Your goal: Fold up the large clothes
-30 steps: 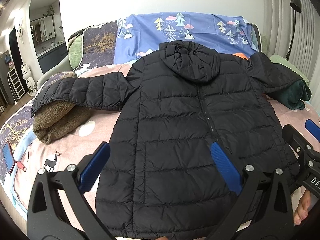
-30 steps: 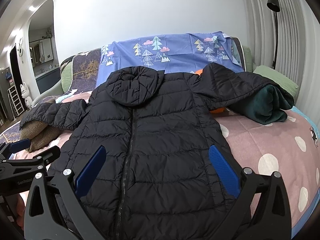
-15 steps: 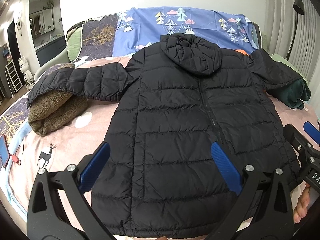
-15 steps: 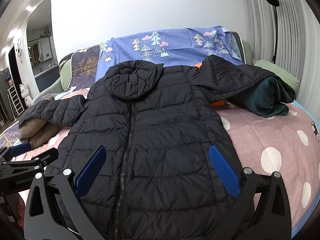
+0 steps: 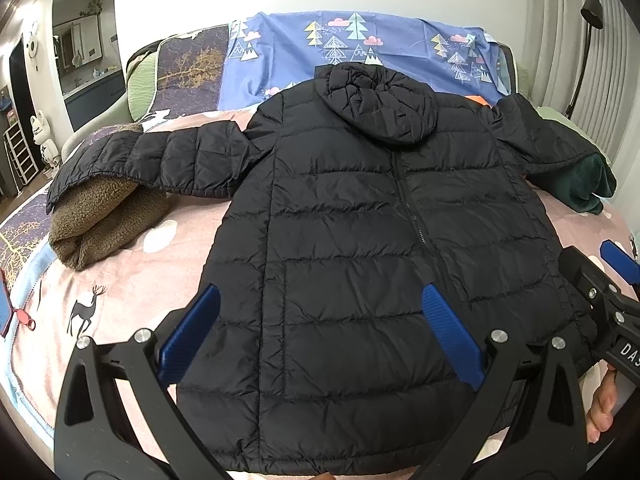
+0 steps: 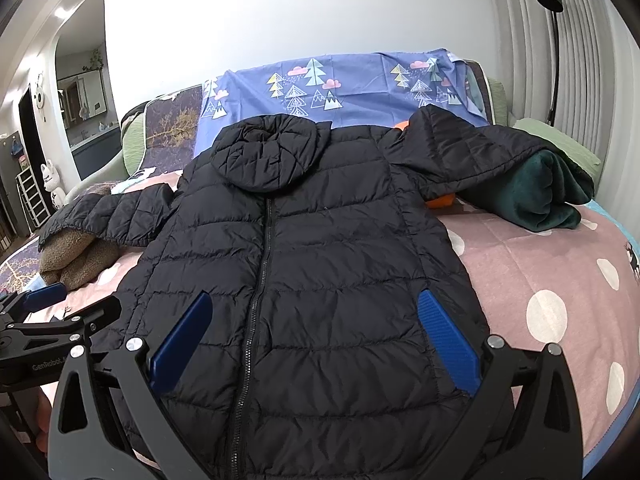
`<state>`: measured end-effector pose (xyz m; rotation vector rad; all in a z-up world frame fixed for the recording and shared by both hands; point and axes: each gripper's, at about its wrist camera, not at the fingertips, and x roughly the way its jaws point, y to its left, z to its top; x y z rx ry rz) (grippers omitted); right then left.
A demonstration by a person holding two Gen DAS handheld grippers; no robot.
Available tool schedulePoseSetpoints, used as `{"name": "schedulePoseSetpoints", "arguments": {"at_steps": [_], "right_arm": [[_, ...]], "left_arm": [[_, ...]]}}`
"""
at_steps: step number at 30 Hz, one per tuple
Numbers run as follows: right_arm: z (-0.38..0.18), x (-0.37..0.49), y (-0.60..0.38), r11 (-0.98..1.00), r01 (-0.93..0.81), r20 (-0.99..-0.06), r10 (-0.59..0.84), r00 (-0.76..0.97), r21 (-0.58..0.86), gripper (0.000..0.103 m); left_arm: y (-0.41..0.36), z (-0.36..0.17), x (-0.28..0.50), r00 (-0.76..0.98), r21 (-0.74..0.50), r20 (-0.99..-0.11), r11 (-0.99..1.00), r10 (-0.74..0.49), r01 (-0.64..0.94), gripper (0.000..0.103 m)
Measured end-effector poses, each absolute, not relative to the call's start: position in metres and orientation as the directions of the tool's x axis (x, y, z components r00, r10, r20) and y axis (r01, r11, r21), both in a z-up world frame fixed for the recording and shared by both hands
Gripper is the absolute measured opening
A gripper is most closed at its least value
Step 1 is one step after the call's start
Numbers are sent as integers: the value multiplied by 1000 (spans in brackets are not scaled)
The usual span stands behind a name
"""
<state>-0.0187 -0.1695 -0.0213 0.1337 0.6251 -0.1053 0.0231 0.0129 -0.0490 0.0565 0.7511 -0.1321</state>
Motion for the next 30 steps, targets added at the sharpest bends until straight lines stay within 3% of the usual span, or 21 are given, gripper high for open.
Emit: {"name": "schedulePoseSetpoints", "arguments": {"at_steps": [30], "right_arm": [[-19,-20,-173,987,127,-582,-43,812,103,102]], "left_arm": [[1,-50,21,717,8,-687,986,-117,168,101]]}}
